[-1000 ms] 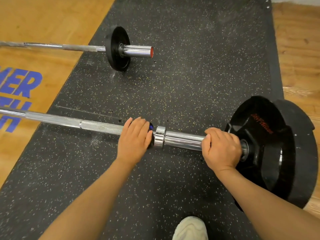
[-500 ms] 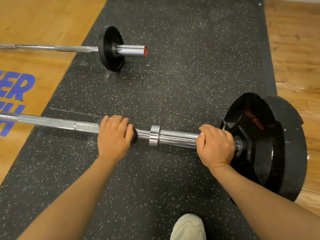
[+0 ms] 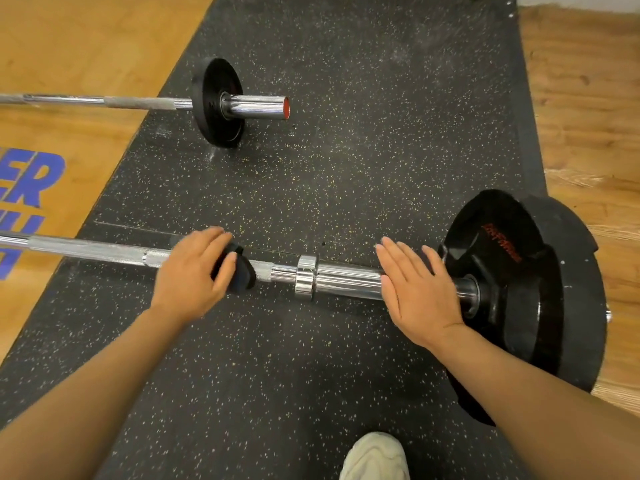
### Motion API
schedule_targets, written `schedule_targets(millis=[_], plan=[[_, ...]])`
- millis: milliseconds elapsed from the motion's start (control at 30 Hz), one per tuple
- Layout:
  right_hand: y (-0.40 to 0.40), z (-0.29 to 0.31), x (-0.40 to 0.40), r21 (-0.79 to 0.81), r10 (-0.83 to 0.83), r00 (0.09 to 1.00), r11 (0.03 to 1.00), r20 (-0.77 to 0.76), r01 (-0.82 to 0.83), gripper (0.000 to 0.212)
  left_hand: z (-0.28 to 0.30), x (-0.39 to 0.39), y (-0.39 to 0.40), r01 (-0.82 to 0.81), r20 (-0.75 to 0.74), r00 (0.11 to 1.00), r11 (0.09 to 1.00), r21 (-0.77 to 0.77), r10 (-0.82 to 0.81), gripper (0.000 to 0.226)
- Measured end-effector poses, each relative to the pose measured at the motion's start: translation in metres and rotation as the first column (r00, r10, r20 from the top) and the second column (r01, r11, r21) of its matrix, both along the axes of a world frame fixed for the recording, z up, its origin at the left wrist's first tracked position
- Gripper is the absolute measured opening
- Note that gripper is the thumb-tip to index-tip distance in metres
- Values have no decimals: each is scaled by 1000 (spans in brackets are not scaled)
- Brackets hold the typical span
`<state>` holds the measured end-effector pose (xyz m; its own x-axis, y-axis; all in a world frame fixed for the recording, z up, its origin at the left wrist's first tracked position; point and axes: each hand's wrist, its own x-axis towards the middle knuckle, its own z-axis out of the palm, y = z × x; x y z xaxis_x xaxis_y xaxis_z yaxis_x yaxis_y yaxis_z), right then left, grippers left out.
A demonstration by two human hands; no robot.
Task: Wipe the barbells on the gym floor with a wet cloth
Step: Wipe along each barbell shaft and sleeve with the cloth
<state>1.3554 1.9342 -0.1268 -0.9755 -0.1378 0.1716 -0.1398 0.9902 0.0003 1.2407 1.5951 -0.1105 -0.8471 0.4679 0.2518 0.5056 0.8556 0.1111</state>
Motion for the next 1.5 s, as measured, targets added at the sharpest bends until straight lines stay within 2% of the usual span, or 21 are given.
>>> schedule_targets(millis=[67,133,200,267,300,367,500,600,700,800,900,1000,1133,1233,1333,1367,1467,1500], plan=[[-4,7,-12,46,203,979,978,-4,-203,54,-1,-8,-12,-198,17,980,980,-27,199,56],[-5,11,-29,69,336,942,939,18,-336,54,-8,-8,-13,-372,123,921,928,-11,370,67],[-2,12,-39,78,392,917,915,68,-396,55,-15,-5,-2,-363,158,924,930,66,349,69],[-1,8,-40,97,424,900,896,100,-433,56,-18,1,22,-231,109,969,969,88,221,63],[-1,7,-39,99,429,897,893,104,-439,56,-21,6,37,-168,80,984,983,75,162,60],[-2,7,-37,83,415,904,902,100,-423,56,-28,15,61,-145,41,989,987,75,142,54],[-3,8,-37,52,364,923,927,125,-372,56,-32,26,80,-277,-69,955,949,148,289,45],[-4,10,-34,32,338,929,938,151,-346,56,-27,39,102,-371,-32,922,902,220,387,44],[-6,12,-31,9,324,929,944,178,-331,55,-32,43,109,-400,42,914,880,255,403,46],[-7,13,-31,-12,326,929,944,175,-329,57,-38,38,98,-356,-40,929,919,168,368,44],[-8,14,-29,-39,325,927,945,188,-323,62,-41,36,100,-371,-55,920,906,202,389,39],[-8,13,-30,-58,326,931,946,164,-320,62,-42,29,91,-445,-24,883,853,272,469,42],[-8,13,-31,-69,331,933,944,145,-324,61,-34,24,103,-642,59,757,723,254,651,47],[-8,13,-30,-80,330,935,943,127,-322,62,-39,42,126,-554,64,821,767,323,567,44],[-8,13,-30,-87,328,938,943,113,-320,62,-37,39,102,-436,49,898,866,247,438,47],[-9,13,-30,-86,328,938,944,113,-320,62,-37,32,90,-476,61,878,854,212,474,50],[-8,13,-30,-96,328,938,943,113,-318,62,-34,8,74,-691,137,722,703,167,678,61],[-8,13,-31,-99,331,937,942,114,-321,62,-33,9,78,-716,159,698,677,169,698,62]])
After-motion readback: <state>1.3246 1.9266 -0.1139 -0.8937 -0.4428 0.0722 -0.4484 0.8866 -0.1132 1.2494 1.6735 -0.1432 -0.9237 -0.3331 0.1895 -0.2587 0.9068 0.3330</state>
